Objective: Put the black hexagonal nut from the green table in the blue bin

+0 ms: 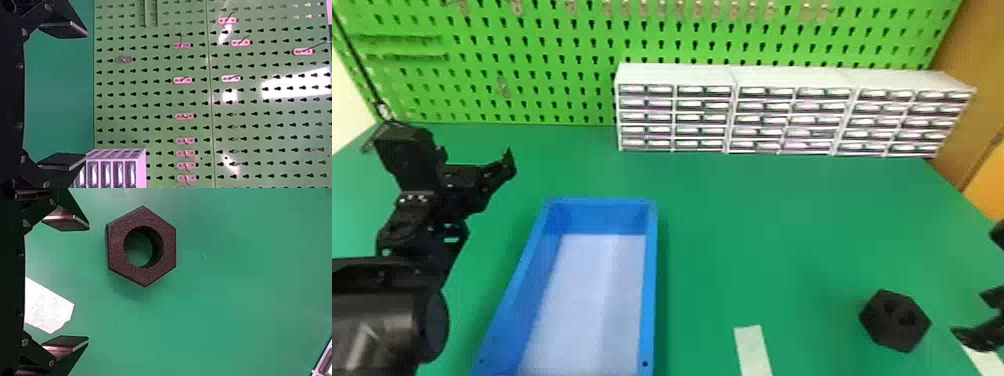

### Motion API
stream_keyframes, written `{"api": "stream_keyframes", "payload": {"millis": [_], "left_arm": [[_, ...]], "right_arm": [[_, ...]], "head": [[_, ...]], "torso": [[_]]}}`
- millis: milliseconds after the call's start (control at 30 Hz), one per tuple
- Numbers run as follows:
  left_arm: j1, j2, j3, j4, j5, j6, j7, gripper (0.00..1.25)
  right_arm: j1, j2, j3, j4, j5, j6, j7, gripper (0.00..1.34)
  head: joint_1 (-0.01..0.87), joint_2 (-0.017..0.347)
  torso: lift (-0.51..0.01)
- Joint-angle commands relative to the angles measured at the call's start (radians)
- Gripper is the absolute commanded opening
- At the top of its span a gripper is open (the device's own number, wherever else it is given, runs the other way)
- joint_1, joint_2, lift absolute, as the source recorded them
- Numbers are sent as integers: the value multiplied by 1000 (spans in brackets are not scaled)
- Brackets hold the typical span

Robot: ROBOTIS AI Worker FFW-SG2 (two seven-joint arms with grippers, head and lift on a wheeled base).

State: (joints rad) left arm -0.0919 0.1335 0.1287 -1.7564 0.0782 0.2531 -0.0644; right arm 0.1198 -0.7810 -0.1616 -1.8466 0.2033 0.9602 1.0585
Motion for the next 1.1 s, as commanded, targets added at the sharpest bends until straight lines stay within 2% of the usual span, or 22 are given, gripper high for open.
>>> {"api": "stream_keyframes", "payload": {"millis": [0, 667, 1067], "left_arm": [[0, 0, 0, 0, 0, 0, 0, 1078], [-3, 0, -1, 0, -3, 0, 0, 1078], [-2, 0, 0, 0, -3, 0, 0, 1078]], "right_arm": [[0, 0, 4, 1, -2, 0, 0, 1069], [-15, 0, 16, 3, -2, 0, 0, 1069], [-88, 14, 122, -10, 31, 0, 21, 1068]], "head": [[683, 28], [683, 28], [683, 28]], "torso": [[-96], [-96], [-96]]}}
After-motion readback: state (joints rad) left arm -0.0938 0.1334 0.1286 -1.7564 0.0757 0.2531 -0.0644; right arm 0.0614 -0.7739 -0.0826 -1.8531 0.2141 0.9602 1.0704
